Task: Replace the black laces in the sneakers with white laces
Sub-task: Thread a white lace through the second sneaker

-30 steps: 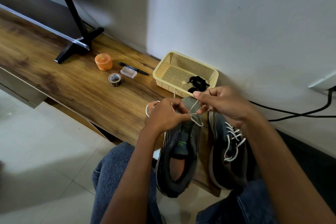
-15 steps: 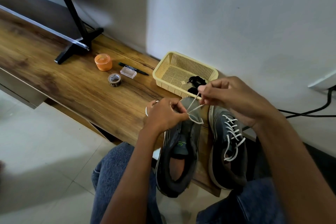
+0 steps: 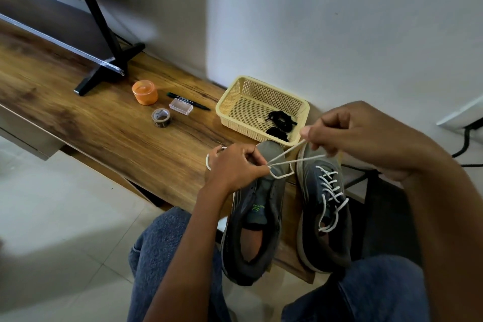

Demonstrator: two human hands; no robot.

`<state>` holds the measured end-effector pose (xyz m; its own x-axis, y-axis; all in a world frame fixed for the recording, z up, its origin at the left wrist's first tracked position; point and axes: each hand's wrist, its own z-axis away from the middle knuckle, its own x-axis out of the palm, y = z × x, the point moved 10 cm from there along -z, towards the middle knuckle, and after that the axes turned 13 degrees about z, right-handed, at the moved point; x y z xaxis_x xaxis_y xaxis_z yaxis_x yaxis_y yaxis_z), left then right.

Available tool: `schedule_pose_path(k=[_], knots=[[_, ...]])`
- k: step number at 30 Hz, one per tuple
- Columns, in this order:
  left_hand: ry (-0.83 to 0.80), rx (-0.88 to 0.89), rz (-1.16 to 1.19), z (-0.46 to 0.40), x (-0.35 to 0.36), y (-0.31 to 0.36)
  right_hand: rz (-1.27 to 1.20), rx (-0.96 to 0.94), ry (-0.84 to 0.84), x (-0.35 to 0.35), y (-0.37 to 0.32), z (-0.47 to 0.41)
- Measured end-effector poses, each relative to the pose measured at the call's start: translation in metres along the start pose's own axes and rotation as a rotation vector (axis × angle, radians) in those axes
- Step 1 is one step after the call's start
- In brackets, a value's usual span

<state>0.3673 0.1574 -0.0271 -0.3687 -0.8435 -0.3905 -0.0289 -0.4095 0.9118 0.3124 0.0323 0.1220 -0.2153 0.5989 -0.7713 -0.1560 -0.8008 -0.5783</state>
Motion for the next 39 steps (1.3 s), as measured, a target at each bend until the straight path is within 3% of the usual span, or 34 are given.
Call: schedule_pose_path(k=[4, 8, 10, 14, 17, 23, 26, 29, 32, 34, 39], knots=[[0.007, -0.003, 0.016, -0.001, 0.000, 0.000, -0.515, 0.091, 0.054, 0.000, 0.016, 0.004], [0.005, 0.011, 0.021, -0.001, 0.000, 0.003, -0.604, 0.091, 0.079, 0.000, 0.016, 0.007], [-0.005, 0.008, 0.001, 0.000, 0.001, 0.002, -0.390, 0.088, 0.078, -0.006, 0.013, 0.010], [-0.018, -0.001, -0.016, 0.001, 0.001, 0.000, 0.337, 0.087, -0.008, -0.019, 0.000, 0.018], [-0.013, 0.002, -0.023, 0.001, 0.002, 0.003, 0.427, 0.067, -0.086, -0.018, -0.004, 0.024], [-0.002, 0.002, -0.004, 0.001, -0.001, 0.003, -0.457, -0.058, 0.086, -0.033, -0.007, 0.027], [0.000, 0.006, -0.012, 0.001, 0.000, 0.004, -0.615, 0.002, 0.126, -0.032, 0.006, 0.027], [-0.011, 0.008, -0.037, 0.000, 0.001, 0.002, -0.407, 0.045, 0.216, -0.042, 0.006, 0.032], [-0.005, 0.007, -0.055, 0.001, 0.001, 0.000, 0.222, 0.027, 0.361, -0.065, -0.005, 0.041], [0.005, 0.013, -0.066, 0.001, 0.002, 0.002, 0.478, 0.044, 0.382, -0.069, -0.012, 0.047], [0.009, 0.010, -0.077, 0.001, 0.002, 0.004, 0.592, 0.040, 0.253, -0.060, -0.010, 0.051]])
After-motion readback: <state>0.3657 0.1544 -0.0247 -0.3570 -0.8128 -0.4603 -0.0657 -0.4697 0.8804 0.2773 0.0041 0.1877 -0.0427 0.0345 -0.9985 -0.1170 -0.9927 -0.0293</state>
